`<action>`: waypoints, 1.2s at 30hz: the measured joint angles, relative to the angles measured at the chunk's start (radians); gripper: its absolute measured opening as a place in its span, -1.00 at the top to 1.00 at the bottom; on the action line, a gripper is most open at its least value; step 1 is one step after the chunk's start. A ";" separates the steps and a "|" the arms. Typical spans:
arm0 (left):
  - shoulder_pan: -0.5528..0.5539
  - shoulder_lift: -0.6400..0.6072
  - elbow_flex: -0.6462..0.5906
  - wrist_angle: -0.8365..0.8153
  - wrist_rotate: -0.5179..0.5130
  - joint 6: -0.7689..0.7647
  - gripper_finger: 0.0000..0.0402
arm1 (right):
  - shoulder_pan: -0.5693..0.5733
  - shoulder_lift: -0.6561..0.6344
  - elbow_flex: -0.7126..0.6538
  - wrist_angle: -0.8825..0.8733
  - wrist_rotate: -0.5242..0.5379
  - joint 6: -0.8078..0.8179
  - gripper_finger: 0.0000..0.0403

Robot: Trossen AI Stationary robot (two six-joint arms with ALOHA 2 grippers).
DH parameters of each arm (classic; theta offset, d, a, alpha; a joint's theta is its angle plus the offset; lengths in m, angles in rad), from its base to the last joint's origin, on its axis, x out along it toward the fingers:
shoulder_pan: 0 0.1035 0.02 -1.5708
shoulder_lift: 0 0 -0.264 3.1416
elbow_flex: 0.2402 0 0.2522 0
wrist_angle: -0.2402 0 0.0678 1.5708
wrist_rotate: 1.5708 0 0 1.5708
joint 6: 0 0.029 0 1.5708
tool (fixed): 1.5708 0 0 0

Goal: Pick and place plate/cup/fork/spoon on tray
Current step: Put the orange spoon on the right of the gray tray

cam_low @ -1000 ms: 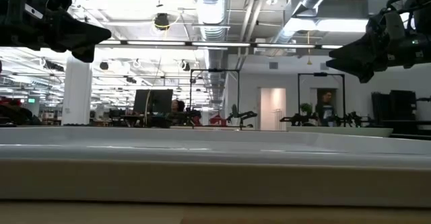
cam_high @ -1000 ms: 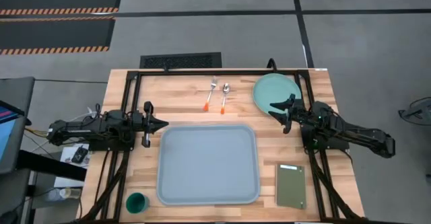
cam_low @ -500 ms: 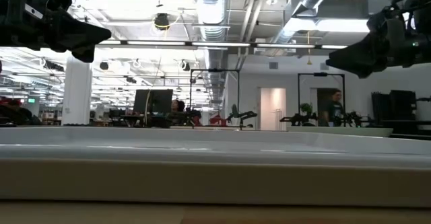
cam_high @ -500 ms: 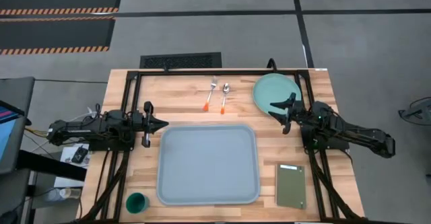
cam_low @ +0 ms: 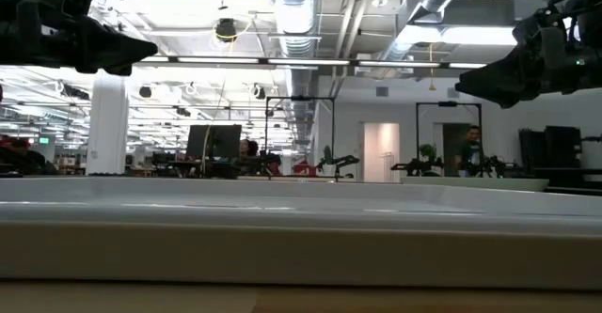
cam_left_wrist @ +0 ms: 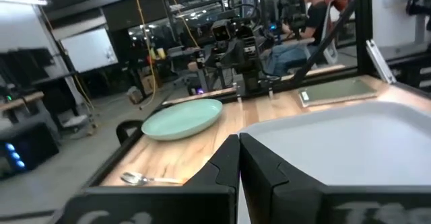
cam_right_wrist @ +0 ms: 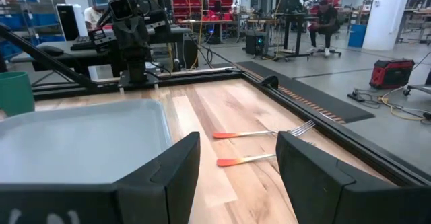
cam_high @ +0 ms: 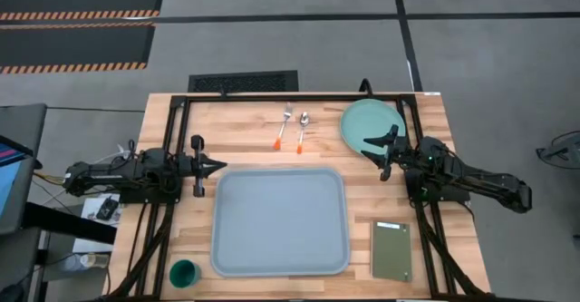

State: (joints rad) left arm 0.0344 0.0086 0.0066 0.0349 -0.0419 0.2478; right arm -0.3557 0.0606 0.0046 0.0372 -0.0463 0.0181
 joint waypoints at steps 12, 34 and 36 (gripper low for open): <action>0.000 0.000 0.000 0.001 0.001 0.009 1.00 | 0.002 0.000 0.000 0.000 -0.001 0.000 -0.10; 0.000 0.000 0.000 0.035 -0.109 -0.547 1.00 | 0.018 -0.001 0.000 0.076 0.043 0.523 -0.10; 0.000 0.000 0.000 0.058 -0.155 -0.552 1.00 | 0.018 -0.002 0.000 0.094 0.043 0.582 -0.10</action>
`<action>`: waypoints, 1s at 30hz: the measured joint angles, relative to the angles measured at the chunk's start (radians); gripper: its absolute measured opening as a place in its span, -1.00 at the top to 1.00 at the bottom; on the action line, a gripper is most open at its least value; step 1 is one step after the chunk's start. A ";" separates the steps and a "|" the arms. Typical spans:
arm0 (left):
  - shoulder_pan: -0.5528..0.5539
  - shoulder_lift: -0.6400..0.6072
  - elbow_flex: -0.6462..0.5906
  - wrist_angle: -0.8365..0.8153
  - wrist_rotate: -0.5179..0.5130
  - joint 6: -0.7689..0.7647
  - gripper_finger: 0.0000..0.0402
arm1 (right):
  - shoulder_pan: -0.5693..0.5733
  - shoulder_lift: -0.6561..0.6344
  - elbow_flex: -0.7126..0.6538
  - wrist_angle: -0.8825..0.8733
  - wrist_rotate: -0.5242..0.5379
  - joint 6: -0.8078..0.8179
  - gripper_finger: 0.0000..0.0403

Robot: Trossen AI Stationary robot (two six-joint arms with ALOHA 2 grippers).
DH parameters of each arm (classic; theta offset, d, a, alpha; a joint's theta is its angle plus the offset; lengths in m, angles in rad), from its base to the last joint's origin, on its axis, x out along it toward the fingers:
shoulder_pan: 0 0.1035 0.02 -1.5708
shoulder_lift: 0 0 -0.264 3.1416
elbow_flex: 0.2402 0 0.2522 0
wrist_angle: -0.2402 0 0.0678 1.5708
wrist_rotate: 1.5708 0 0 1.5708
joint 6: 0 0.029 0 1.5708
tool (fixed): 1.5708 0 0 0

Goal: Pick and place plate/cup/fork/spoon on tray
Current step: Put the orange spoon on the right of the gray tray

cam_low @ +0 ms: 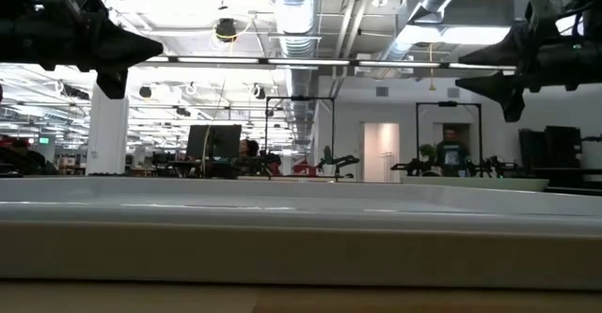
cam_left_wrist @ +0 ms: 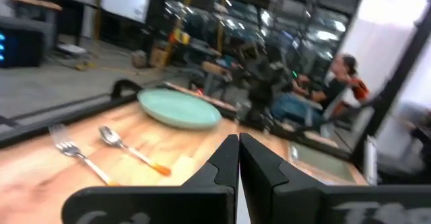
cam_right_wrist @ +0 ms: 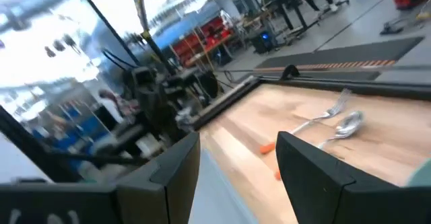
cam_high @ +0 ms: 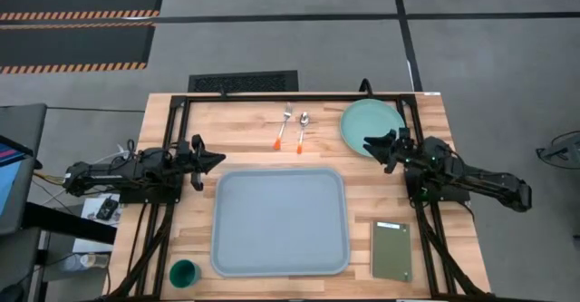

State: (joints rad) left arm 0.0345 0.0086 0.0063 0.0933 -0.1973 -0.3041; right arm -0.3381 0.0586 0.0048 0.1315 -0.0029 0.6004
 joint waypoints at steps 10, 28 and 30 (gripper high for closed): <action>0.000 0.000 0.000 0.032 -0.069 0.021 1.00 | -0.032 0.000 0.006 0.046 0.085 -0.033 -0.10; -0.001 0.000 0.001 0.254 -0.090 0.029 0.20 | -0.013 0.056 0.173 0.084 0.135 -0.100 -0.10; -0.001 -0.001 0.012 0.242 -0.129 0.002 0.01 | -0.010 0.119 0.256 0.026 0.196 -0.136 -0.10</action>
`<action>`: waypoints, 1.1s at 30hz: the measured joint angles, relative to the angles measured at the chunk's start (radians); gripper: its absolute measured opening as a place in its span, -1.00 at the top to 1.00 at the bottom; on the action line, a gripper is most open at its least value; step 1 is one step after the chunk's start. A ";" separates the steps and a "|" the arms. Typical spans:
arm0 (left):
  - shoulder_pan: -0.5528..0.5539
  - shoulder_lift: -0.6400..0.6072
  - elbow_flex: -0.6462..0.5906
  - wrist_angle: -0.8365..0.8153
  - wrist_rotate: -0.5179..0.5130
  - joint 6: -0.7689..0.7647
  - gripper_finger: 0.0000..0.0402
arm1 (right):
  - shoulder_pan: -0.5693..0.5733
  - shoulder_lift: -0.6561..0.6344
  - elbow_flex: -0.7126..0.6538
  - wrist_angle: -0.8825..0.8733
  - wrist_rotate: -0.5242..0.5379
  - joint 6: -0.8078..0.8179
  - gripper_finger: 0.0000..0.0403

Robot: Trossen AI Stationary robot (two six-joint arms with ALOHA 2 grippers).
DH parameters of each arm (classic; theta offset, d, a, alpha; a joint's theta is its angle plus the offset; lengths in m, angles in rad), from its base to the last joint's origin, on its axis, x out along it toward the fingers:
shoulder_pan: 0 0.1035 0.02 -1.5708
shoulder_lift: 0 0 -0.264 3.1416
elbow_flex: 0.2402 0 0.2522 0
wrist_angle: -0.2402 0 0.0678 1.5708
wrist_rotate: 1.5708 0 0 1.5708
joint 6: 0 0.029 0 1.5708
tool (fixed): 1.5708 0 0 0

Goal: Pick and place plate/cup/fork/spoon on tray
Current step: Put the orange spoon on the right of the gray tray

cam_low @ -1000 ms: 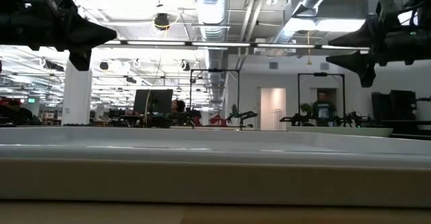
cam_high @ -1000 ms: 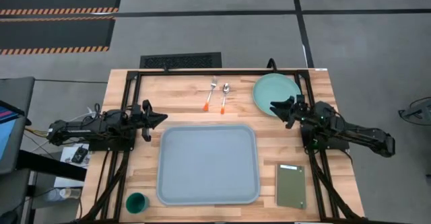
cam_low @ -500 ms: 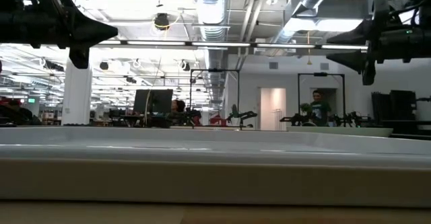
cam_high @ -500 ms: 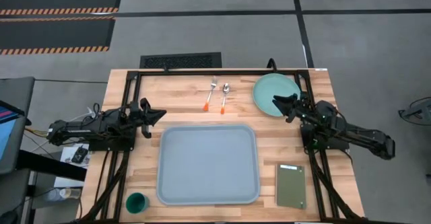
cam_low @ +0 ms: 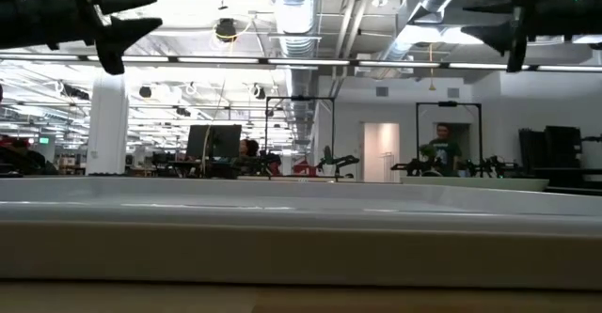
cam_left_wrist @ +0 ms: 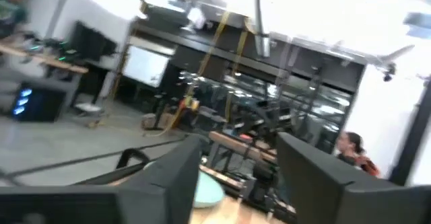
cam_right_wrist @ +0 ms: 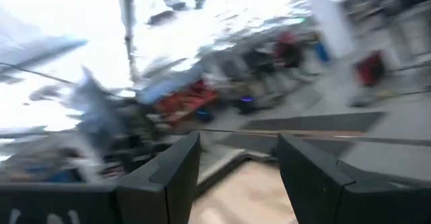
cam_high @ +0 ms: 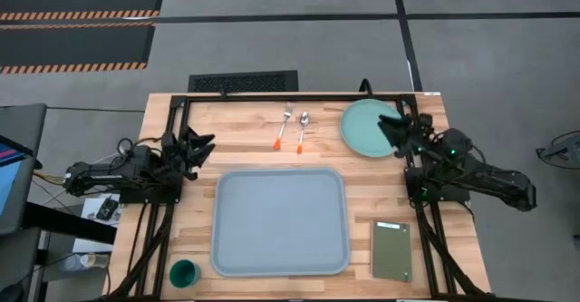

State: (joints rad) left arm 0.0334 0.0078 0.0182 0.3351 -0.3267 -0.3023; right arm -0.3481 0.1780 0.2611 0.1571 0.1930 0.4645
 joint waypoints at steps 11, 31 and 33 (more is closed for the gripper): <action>0.001 0.074 0.254 -0.348 -0.044 -0.221 -0.25 | -0.060 0.519 0.559 -0.856 0.353 0.035 -0.10; 0.025 0.481 0.608 -0.690 -0.041 -0.086 -0.33 | 0.078 1.034 0.873 -0.979 0.050 0.062 -0.32; 0.050 0.499 0.609 -0.691 -0.039 -0.101 -0.34 | 0.093 1.110 0.873 -0.856 0.071 0.110 -0.32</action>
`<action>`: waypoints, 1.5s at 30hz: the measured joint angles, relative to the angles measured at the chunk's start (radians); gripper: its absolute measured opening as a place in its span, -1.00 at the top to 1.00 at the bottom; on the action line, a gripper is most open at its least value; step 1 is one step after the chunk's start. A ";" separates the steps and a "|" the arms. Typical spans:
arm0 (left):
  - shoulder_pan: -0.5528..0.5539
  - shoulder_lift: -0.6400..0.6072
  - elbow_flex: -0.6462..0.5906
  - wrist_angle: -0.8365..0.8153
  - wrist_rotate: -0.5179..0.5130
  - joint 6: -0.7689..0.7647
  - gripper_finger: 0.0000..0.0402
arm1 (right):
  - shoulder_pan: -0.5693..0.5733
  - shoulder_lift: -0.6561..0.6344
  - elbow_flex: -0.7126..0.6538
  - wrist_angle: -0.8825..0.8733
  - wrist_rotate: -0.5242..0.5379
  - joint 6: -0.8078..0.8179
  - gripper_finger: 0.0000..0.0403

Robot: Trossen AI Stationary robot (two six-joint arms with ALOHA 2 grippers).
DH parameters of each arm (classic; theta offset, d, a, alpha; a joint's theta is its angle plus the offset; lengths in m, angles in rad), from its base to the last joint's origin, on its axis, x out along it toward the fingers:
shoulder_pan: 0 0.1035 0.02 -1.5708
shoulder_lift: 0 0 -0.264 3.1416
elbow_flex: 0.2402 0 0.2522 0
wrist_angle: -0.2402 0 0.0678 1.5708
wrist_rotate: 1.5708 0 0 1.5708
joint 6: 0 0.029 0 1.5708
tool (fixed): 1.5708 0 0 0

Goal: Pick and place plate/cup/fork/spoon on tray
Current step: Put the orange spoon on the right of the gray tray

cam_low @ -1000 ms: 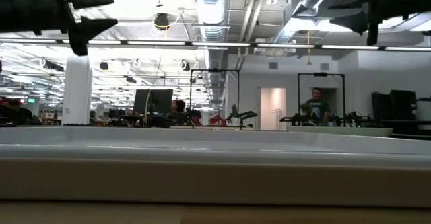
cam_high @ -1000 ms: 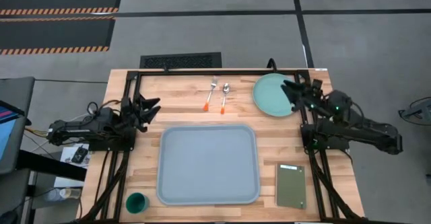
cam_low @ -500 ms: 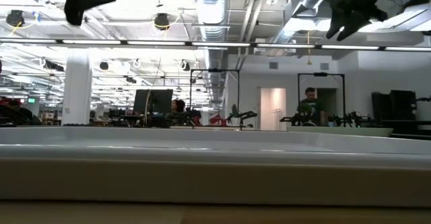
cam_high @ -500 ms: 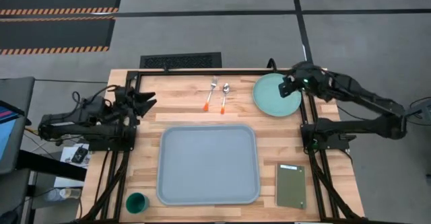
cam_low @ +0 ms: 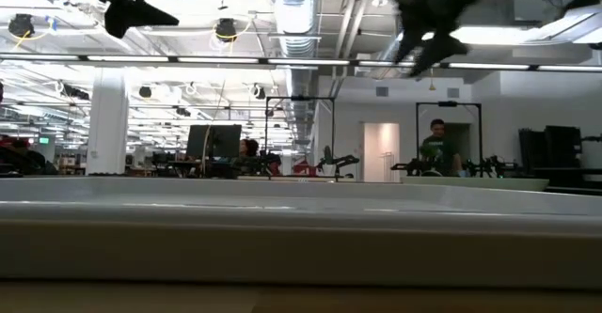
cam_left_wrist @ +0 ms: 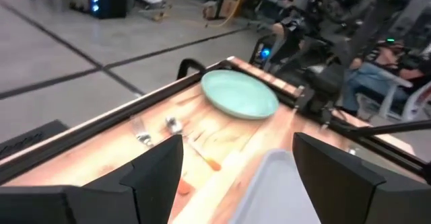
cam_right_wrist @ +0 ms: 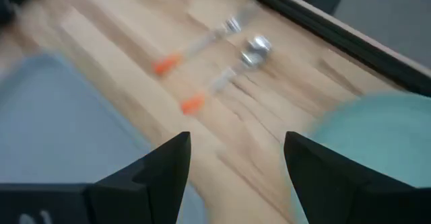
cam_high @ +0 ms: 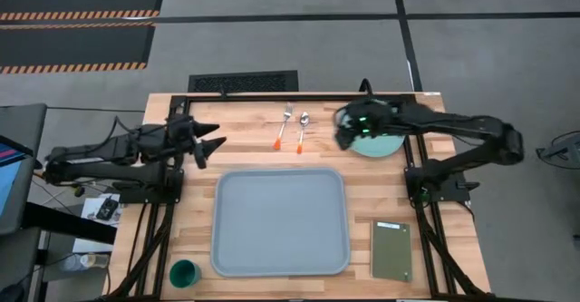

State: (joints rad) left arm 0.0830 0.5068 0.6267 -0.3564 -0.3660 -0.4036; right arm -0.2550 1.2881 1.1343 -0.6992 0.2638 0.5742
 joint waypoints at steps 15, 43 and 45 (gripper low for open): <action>0.145 0.056 0.001 -0.024 0.125 -0.030 -0.34 | -0.024 0.486 0.025 0.261 0.056 0.367 -0.32; 0.154 0.056 -0.008 -0.072 0.120 -0.026 -0.34 | -0.062 0.859 0.420 0.015 0.063 0.423 -0.32; 0.154 0.056 -0.008 -0.074 0.119 -0.018 -0.34 | -0.063 0.880 0.420 0.036 0.045 0.432 -0.32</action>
State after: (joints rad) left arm 0.2367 0.5630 0.6186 -0.4305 -0.2473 -0.4219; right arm -0.3179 2.1682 1.5546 -0.6632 0.3085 1.0064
